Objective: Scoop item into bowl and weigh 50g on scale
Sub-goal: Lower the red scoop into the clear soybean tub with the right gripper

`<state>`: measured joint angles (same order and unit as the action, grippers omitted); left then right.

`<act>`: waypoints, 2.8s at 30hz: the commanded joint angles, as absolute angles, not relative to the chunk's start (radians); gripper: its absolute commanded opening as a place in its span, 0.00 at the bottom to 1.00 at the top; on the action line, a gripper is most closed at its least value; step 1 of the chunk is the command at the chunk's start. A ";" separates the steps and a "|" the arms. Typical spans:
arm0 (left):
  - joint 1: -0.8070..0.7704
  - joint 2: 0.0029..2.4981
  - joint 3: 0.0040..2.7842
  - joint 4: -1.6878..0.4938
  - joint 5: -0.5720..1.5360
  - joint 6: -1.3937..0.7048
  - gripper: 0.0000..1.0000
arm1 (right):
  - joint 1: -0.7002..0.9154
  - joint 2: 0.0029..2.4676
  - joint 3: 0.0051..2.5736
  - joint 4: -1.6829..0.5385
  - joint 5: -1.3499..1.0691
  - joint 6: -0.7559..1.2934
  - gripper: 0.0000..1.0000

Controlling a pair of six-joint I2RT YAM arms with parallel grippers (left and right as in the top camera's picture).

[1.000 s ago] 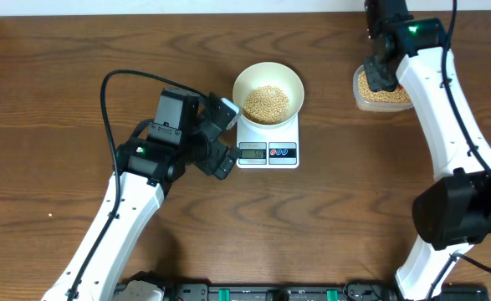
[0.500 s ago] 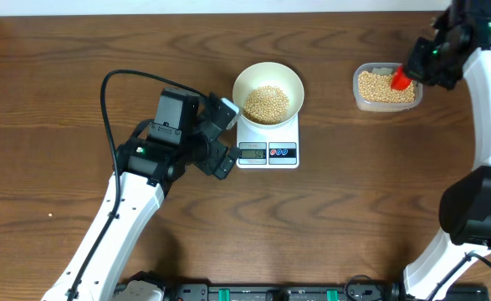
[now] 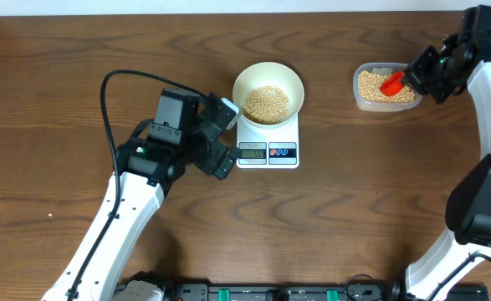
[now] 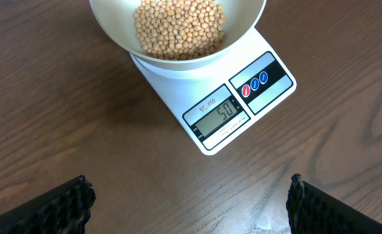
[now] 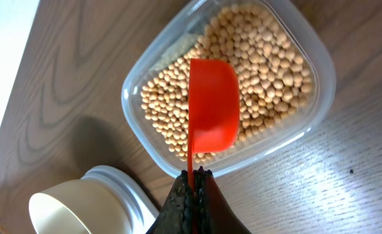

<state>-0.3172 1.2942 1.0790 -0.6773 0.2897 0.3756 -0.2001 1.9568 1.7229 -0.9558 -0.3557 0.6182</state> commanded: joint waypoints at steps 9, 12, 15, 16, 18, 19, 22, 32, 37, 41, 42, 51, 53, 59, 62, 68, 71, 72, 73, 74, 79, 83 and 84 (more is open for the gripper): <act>-0.316 1.302 1.084 -0.680 0.305 0.392 0.96 | -0.223 1.939 1.705 -0.989 -0.365 0.649 0.15; -0.316 1.302 1.084 -0.680 0.305 0.392 0.97 | -0.235 1.939 1.705 -1.030 -0.365 0.637 0.29; -0.316 1.302 1.084 -0.680 0.305 0.392 0.96 | -0.242 1.939 1.705 -1.058 -0.365 0.625 0.38; -0.316 1.302 1.084 -0.680 0.305 0.392 0.96 | -0.246 1.939 1.705 -1.069 -0.365 0.618 0.40; -0.316 1.302 1.084 -0.680 0.305 0.392 0.96 | -0.250 1.939 1.705 -1.083 -0.365 0.604 0.47; -0.316 1.302 1.084 -0.680 0.305 0.392 0.96 | -0.252 1.939 1.705 -1.089 -0.363 0.603 0.52; -0.316 1.302 1.084 -0.680 0.305 0.392 0.96 | -0.257 1.939 1.705 -1.104 -0.358 0.586 0.62; -0.316 1.302 1.084 -0.680 0.305 0.392 0.96 | -0.257 1.939 1.705 -1.172 -0.350 0.524 0.68; -0.316 1.302 1.084 -0.680 0.305 0.392 0.96 | -0.257 1.937 1.705 -1.202 -0.350 0.481 0.74; -0.316 1.302 1.084 -0.680 0.305 0.392 0.96 | -0.257 1.930 1.705 -1.214 -0.350 0.468 0.78; -0.316 1.302 1.084 -0.680 0.305 0.392 0.96 | -0.256 1.928 1.705 -1.214 -0.350 0.466 0.80; -0.316 1.302 1.084 -0.680 0.305 0.392 0.96 | -0.229 1.905 1.705 -1.224 -0.325 0.466 0.85; -0.316 1.302 1.084 -0.680 0.305 0.392 0.96 | -0.215 1.894 1.705 -1.224 -0.299 0.467 0.85; -0.316 1.302 1.084 -0.680 0.305 0.392 0.97 | -0.175 1.845 1.705 -1.227 -0.219 0.478 0.86; -0.316 1.302 1.084 -0.680 0.305 0.392 0.96 | -0.160 1.821 1.705 -1.226 -0.178 0.478 0.85; -0.316 1.302 1.084 -0.680 0.305 0.392 0.97 | -0.135 1.747 1.705 -1.221 -0.085 0.469 0.85; -0.316 1.302 1.084 -0.680 0.305 0.392 0.96 | -0.118 1.717 1.705 -1.215 -0.067 0.456 0.85; -0.316 1.302 1.084 -0.680 0.305 0.392 0.96 | -0.111 1.709 1.705 -1.213 -0.059 0.455 0.85; -0.316 1.302 1.084 -0.680 0.305 0.392 0.96 | -0.100 1.700 1.705 -1.213 -0.047 0.455 0.85; -0.316 1.302 1.084 -0.680 0.305 0.392 0.96 | -0.087 1.690 1.705 -1.213 -0.030 0.455 0.85; -0.316 1.302 1.084 -0.680 0.305 0.392 0.96 | -0.032 1.640 1.705 -1.214 0.020 0.455 0.84; -0.316 1.302 1.084 -0.680 0.305 0.392 0.96 | -0.001 1.577 1.705 -1.219 0.044 0.455 0.85; -0.316 1.302 1.084 -0.680 0.305 0.392 0.96 | 0.006 1.557 1.705 -1.222 0.050 0.455 0.86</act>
<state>-0.3172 1.2942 1.0790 -0.6773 0.2901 0.3756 -0.0128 1.6310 1.7096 -1.2152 -0.0029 0.4641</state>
